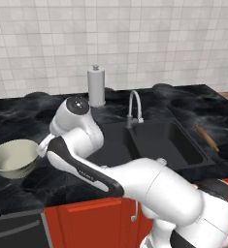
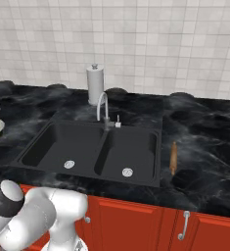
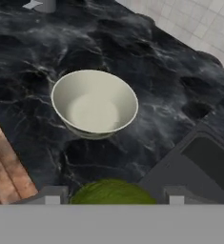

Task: Pick the lime from the sink and place it in the bowl. Then pick the bowl and place it in the microwave. Then close the microwave door and press the start button.

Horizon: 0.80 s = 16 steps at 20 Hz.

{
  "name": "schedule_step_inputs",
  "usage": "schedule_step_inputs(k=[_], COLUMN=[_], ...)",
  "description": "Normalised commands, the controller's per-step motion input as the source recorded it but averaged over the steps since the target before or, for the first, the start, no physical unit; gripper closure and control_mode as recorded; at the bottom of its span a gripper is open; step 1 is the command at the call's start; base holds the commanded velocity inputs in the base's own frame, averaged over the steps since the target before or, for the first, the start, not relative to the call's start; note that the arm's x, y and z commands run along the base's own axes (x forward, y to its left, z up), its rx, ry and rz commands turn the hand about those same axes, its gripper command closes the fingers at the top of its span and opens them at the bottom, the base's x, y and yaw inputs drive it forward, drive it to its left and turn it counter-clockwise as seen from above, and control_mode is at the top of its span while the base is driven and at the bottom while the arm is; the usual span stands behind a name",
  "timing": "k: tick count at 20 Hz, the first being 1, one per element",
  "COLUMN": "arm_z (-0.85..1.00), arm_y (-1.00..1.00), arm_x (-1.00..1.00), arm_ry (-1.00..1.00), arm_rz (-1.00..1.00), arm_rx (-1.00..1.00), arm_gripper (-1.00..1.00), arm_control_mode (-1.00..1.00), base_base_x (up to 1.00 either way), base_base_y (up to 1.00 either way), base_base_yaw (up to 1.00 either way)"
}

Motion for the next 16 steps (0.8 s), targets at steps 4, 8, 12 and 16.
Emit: schedule_step_inputs(k=[4, 8, 12, 16], arm_z=[-0.05, -0.15, -0.29, -0.46], arm_y=[0.92, 0.83, 0.70, 0.66], arm_x=[0.42, 0.39, 0.41, 0.51], arm_ry=[0.01, 0.06, 0.09, 0.10], arm_rz=[0.00, 0.00, 0.00, 0.00], arm_rx=[-0.02, -0.06, -0.09, -0.09], arm_gripper=[1.00, 1.00, 1.00, 1.00], arm_control_mode=[-1.00, -1.00, -1.00, -1.00], base_base_x=[0.00, 0.00, 0.00, 0.00], base_base_y=[0.00, 0.00, 0.00, 0.00], base_base_yaw=[0.00, 0.00, 0.00, 0.00])
